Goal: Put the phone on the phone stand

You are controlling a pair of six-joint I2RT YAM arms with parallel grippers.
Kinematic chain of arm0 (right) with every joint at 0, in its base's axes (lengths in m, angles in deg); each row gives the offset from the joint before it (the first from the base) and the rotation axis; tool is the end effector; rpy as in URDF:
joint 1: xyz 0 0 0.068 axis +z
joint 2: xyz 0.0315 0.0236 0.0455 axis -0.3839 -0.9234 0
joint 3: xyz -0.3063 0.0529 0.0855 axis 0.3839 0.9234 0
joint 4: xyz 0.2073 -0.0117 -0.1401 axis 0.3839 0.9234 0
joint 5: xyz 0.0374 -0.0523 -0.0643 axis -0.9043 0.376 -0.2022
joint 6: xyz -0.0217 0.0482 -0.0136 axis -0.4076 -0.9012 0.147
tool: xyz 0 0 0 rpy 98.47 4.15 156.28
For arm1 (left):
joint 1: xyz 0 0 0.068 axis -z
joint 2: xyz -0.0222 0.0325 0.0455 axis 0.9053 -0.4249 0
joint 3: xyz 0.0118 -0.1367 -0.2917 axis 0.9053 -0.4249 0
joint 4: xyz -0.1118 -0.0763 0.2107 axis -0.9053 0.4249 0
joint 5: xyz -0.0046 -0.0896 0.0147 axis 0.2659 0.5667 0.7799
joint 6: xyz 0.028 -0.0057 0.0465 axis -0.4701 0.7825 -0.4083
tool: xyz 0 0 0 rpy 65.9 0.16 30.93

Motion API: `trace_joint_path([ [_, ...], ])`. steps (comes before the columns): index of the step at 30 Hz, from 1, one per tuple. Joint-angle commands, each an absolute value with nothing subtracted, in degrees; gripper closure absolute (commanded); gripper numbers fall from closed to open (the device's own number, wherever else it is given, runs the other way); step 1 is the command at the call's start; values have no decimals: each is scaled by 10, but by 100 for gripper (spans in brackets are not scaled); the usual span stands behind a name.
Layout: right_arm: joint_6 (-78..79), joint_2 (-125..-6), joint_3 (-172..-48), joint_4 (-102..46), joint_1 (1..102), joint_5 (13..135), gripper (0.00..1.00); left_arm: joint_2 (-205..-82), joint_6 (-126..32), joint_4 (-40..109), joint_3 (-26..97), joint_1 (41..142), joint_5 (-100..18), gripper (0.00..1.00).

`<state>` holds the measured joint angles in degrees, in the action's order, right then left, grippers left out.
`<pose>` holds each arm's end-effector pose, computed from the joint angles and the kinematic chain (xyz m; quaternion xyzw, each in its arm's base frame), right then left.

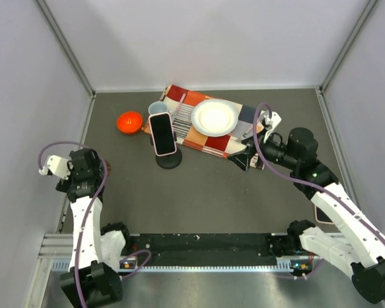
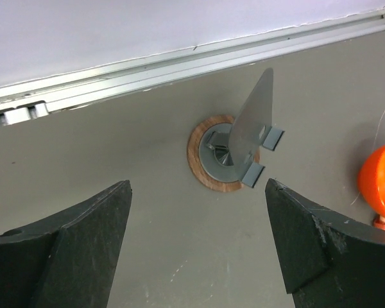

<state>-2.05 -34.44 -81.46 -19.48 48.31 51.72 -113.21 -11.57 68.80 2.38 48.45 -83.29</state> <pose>0.1345 0.0849 0.3815 -0.2647 0.7204 0.3745 0.5203 0.1083 0.0532 0.3069 -0.5624 0.6642 0.1429 0.4714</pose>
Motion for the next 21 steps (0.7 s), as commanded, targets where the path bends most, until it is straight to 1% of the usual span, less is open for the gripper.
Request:
trace_joint_path([
  [1, -8, -314, -810, -218, 483, 517, 1, -1132, -98, 545, -12, 469, -820, 12],
  [2, -7, -312, -806, -220, 483, 517, 1, -1135, -96, 532, -21, 468, -821, 13],
  [8, -7, -314, -803, -225, 482, 506, 1, -1147, -81, 466, -41, 466, -822, 17],
  [9, -7, -314, -802, -227, 483, 506, 1, -1150, -74, 460, -42, 465, -827, 19],
  [11, -8, -314, -798, -231, 483, 507, 1, -1165, -74, 440, -49, 464, -831, 21],
  [15, -9, -314, -797, -232, 483, 502, 1, -1193, -60, 463, -35, 463, -833, 22],
  [18, -9, -314, -794, -234, 482, 503, 1, -1193, -59, 445, -40, 463, -847, 22],
  [19, -9, -314, -792, -236, 482, 503, 1, -1194, -61, 438, -42, 464, -848, 26],
  [21, -11, -318, -791, -239, 483, 500, 1, -1201, -58, 434, -44, 464, -846, 29],
])
